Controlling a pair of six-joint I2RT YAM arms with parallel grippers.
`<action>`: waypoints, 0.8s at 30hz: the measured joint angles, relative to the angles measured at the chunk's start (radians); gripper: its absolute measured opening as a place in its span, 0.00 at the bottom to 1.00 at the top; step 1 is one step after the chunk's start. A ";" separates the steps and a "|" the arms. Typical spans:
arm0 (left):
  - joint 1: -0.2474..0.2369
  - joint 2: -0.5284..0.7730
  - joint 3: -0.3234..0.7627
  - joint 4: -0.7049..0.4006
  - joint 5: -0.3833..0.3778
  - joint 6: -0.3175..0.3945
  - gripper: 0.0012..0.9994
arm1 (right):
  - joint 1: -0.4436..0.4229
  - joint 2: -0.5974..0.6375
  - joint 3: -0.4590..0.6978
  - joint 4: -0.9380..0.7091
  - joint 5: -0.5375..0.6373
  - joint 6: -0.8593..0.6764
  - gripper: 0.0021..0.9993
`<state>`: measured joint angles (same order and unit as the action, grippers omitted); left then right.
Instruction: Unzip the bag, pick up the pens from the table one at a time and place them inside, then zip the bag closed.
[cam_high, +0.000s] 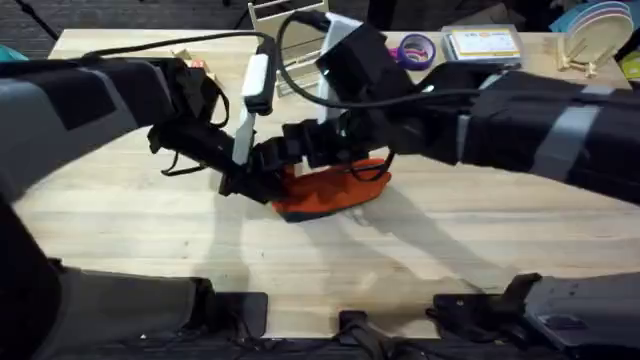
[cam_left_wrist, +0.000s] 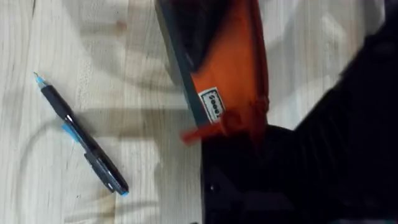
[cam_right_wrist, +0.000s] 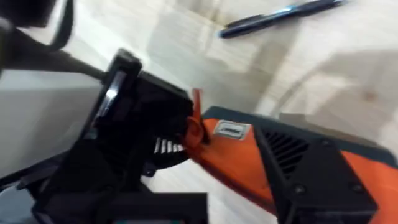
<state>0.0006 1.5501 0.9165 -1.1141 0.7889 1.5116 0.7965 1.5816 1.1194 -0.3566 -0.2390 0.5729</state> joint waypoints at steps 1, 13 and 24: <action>0.000 0.000 0.000 0.000 0.000 0.000 0.04 | -0.008 -0.008 0.000 -0.009 0.010 -0.011 0.99; -0.002 0.000 0.000 -0.001 0.001 0.000 0.04 | -0.083 -0.156 0.004 -0.155 0.121 -0.164 1.00; -0.002 0.000 0.000 -0.001 0.001 0.000 0.04 | -0.150 -0.298 0.004 -0.283 0.135 -0.264 1.00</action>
<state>-0.0013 1.5501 0.9165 -1.1149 0.7895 1.5116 0.6468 1.2838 1.1236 -0.6396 -0.1040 0.3090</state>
